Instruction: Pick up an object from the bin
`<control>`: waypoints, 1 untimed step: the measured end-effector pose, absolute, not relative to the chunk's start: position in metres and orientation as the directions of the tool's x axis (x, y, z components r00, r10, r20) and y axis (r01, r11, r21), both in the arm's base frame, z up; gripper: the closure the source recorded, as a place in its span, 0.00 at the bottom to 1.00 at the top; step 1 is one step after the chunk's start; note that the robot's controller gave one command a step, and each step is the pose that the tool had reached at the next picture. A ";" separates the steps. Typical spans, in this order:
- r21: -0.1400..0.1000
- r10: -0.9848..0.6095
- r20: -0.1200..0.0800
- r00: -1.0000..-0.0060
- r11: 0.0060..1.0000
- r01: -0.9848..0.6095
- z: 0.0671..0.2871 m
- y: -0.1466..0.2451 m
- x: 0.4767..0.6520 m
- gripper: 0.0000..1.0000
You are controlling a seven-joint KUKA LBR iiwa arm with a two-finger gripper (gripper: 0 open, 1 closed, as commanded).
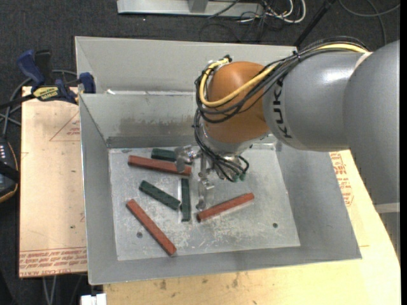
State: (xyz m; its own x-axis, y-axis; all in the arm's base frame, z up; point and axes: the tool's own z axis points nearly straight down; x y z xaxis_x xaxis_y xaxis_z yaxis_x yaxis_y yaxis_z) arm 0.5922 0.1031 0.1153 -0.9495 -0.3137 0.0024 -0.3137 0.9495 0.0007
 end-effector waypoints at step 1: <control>0.002 -0.788 -0.001 -0.616 0.616 -0.788 0.069 0.116 0.593 0.00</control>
Offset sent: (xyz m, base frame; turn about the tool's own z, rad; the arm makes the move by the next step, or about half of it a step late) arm 0.0009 0.0119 -0.0453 -0.5908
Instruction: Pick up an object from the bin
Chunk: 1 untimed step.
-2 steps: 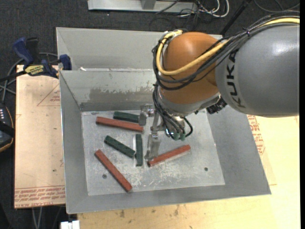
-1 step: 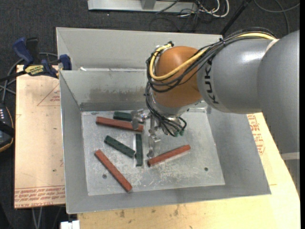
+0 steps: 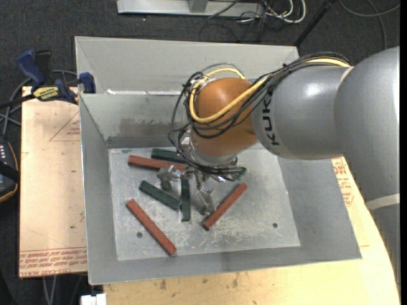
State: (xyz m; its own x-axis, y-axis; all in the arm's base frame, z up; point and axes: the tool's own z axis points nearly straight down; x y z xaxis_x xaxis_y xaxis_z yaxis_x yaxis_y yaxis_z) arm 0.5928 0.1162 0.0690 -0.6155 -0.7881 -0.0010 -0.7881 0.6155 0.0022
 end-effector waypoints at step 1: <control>0.000 -0.787 -0.003 -0.617 0.617 -0.787 0.071 0.116 0.594 1.00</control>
Offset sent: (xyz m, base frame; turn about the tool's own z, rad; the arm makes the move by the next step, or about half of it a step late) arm 0.0000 0.0000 0.0000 0.0000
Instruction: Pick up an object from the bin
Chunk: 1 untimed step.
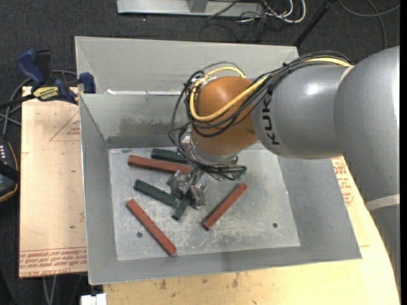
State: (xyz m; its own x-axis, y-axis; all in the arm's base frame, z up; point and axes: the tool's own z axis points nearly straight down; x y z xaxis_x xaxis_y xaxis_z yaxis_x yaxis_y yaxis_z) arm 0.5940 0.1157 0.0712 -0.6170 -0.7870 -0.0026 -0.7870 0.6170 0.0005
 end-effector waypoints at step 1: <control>0.001 -0.787 -0.004 -0.617 0.617 -0.787 0.070 0.116 0.594 0.00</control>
Offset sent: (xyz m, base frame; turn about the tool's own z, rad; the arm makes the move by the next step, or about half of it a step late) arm 0.0000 0.0000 0.0000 0.0000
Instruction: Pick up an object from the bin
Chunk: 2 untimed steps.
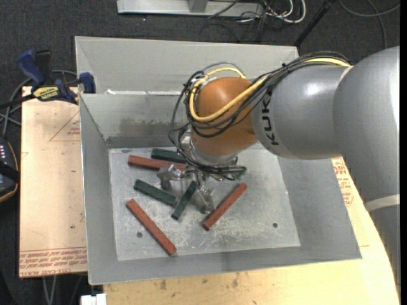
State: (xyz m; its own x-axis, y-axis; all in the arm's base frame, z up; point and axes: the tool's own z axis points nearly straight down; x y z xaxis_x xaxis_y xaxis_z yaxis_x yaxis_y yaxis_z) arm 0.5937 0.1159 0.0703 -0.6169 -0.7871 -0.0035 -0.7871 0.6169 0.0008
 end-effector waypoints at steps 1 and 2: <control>0.000 -0.787 -0.004 -0.617 0.617 -0.787 0.071 0.116 0.594 1.00; 0.000 -0.897 -0.001 -0.443 0.443 -0.897 0.085 0.102 0.573 1.00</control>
Offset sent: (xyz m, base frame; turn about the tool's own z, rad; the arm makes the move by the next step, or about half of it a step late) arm 0.0000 0.0000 0.0000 0.0000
